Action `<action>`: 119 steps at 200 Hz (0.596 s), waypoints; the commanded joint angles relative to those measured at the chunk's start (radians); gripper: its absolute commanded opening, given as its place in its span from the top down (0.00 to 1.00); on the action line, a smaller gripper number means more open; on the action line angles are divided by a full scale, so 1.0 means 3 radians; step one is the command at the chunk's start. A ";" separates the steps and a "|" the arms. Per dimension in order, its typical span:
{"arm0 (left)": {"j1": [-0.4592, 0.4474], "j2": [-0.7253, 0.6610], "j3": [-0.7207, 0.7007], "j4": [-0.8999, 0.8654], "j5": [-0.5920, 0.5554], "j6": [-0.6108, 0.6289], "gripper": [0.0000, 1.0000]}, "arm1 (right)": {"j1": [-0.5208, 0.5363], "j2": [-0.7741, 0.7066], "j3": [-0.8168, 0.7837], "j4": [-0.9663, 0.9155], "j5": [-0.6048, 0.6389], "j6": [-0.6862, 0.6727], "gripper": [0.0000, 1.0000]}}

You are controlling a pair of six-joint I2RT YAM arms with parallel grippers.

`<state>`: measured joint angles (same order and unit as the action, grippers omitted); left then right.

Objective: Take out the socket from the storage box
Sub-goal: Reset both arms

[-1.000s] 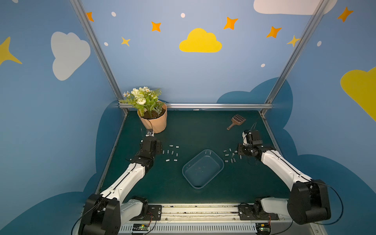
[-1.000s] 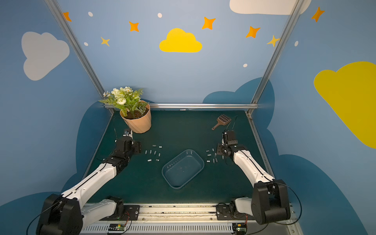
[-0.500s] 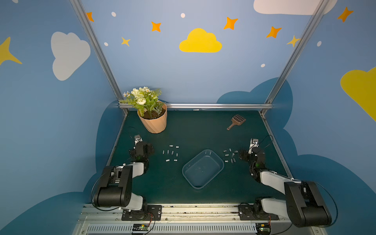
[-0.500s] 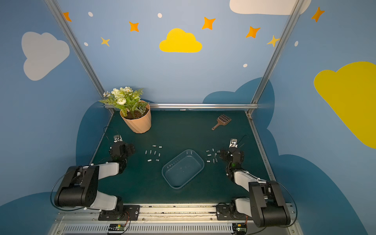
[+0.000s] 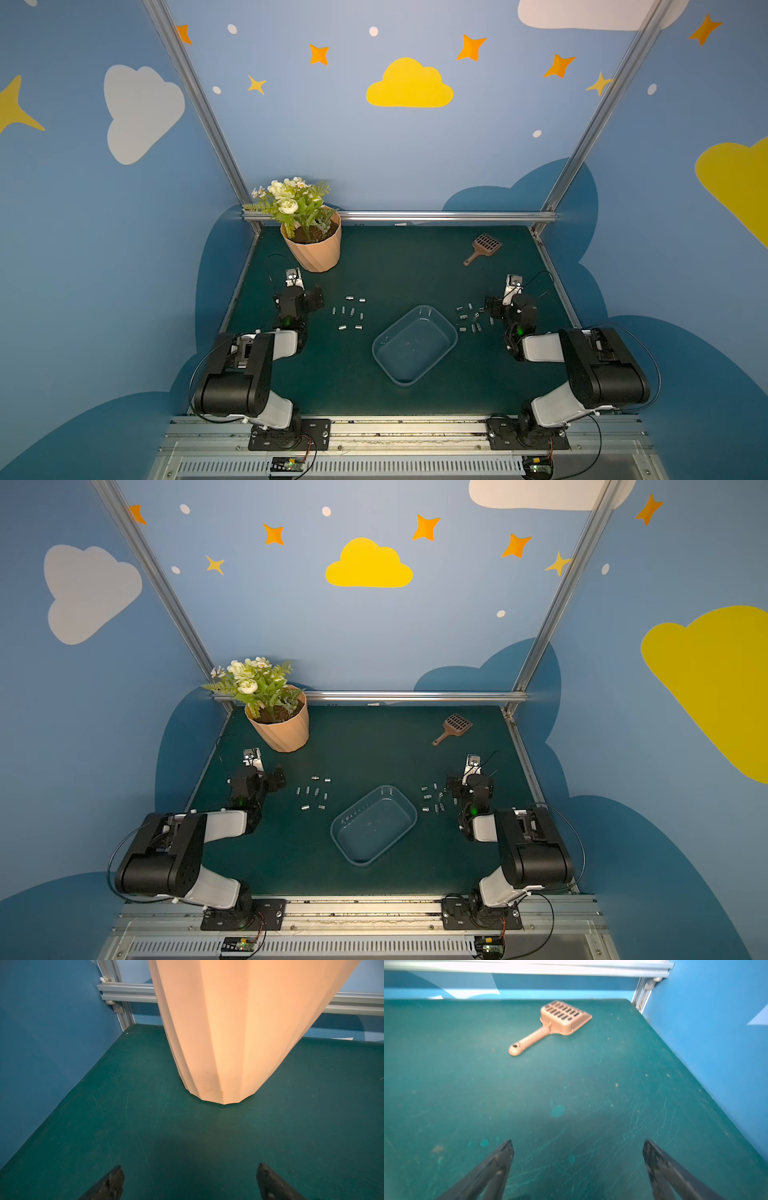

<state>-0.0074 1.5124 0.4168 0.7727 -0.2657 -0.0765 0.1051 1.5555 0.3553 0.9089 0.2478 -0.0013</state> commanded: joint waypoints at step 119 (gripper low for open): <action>0.0009 0.0210 -0.0208 0.0630 0.0119 0.0062 0.00 | -0.0013 0.0015 0.0008 0.0197 -0.0060 -0.0019 0.01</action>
<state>-0.0074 1.5738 0.3504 0.9379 -0.2390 -0.0704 0.1051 1.5555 0.3553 0.9318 0.2409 -0.0013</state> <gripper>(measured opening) 0.997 0.985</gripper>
